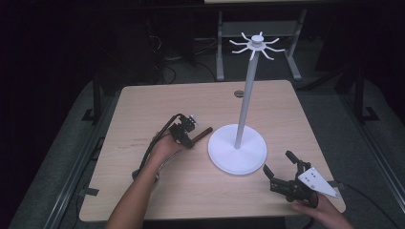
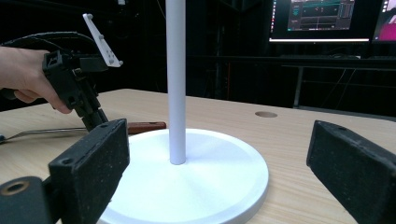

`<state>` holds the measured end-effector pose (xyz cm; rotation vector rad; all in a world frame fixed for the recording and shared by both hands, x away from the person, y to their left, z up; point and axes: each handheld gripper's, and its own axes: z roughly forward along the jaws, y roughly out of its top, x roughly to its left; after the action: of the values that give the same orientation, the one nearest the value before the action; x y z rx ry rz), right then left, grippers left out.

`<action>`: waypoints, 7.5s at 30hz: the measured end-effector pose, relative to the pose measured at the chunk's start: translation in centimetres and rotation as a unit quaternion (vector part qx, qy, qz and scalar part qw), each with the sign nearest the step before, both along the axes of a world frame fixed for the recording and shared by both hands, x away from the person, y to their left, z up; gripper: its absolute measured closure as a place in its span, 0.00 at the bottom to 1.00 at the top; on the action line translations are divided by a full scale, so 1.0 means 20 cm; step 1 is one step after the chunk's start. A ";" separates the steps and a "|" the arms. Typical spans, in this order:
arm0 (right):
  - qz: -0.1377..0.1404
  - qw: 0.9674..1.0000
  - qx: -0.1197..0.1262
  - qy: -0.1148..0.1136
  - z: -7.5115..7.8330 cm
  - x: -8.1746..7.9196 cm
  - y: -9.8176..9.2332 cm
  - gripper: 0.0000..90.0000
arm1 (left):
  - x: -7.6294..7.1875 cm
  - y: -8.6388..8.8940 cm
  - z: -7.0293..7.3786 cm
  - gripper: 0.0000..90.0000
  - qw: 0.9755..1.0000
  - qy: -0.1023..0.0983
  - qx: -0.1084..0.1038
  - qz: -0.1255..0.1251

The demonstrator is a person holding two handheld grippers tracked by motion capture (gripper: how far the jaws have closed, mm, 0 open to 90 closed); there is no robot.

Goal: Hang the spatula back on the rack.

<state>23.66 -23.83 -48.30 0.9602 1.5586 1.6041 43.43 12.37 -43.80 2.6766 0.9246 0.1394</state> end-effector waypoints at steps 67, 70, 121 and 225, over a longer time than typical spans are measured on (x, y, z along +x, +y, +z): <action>0.000 1.000 -0.002 0.000 0.00 0.00 0.00 0.06 | -0.29 0.39 0.60 0.81 0.936 -0.115 -0.331 -0.022; 0.000 1.000 -0.002 0.000 0.00 0.00 0.00 0.06 | -0.31 0.38 0.63 0.81 0.933 -0.123 -0.337 -0.029; 0.008 1.000 -0.001 0.000 0.00 0.00 0.00 0.06 | -0.29 -0.08 1.19 0.81 0.892 -0.203 -0.368 -0.163; 0.003 1.000 -0.002 0.000 0.00 0.00 0.00 0.06 | -0.51 0.36 0.61 0.29 0.930 -0.215 -0.289 -0.067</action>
<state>23.59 -23.77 -48.30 0.9552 1.5660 1.6045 33.27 19.57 -31.55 2.0337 0.5312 0.3467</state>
